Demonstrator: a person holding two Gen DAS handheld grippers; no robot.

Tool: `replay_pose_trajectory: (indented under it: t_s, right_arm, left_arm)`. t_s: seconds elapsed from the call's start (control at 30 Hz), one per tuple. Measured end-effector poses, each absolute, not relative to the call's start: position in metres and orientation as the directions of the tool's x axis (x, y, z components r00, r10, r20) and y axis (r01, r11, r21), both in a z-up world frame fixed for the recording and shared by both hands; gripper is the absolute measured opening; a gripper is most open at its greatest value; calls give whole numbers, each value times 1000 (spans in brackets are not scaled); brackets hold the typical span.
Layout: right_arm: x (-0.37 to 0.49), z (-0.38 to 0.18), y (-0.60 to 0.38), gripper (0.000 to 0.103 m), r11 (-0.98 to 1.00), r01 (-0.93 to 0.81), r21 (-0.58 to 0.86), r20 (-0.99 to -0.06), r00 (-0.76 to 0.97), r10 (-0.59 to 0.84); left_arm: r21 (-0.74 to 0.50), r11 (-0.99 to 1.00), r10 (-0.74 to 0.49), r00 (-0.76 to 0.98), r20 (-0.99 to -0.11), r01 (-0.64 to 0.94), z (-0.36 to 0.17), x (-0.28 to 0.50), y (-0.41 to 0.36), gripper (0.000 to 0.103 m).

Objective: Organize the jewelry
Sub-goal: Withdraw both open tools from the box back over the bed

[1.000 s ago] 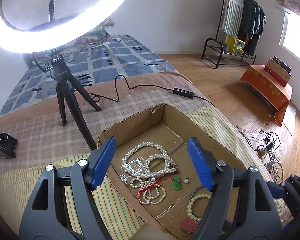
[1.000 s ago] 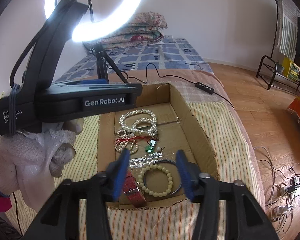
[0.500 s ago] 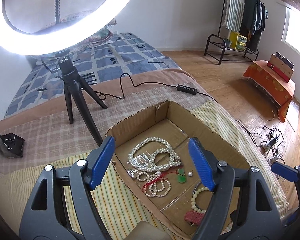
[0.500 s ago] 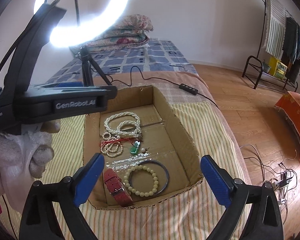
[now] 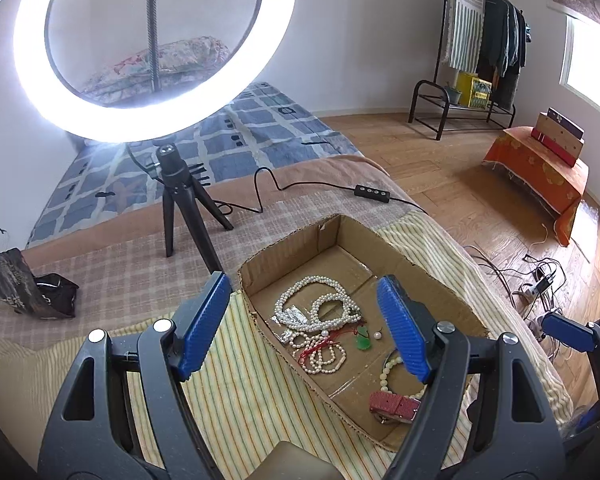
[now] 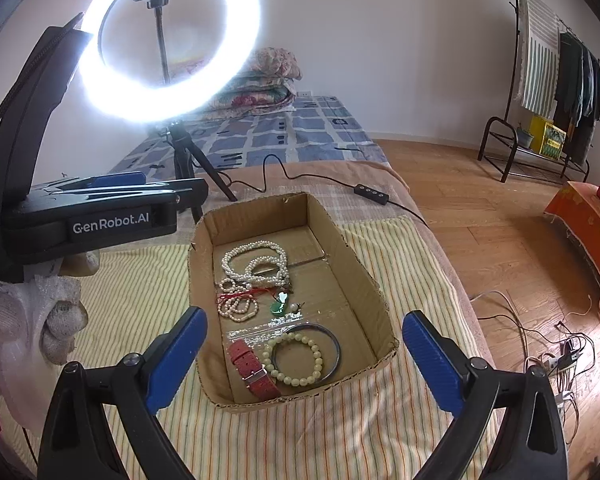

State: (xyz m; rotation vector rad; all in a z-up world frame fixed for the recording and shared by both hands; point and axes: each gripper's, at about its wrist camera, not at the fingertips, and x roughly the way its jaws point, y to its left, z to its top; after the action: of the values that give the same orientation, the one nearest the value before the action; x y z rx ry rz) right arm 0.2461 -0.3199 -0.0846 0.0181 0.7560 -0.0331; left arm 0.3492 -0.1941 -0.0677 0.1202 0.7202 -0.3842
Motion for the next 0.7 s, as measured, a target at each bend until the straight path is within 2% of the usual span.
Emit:
replay_pose_trajectory:
  t_s: [0.37, 0.7]
  right_arm:
    - [213, -57, -311, 100, 998, 53, -18, -648, 760, -52]
    - [178, -34, -297, 101, 996, 68, -51, -598, 797, -85]
  left_arm:
    - [-28, 929, -309, 731, -608, 369, -29, 309, -158, 79]
    - [-10, 949, -267, 790, -552, 314, -4, 259, -106, 79]
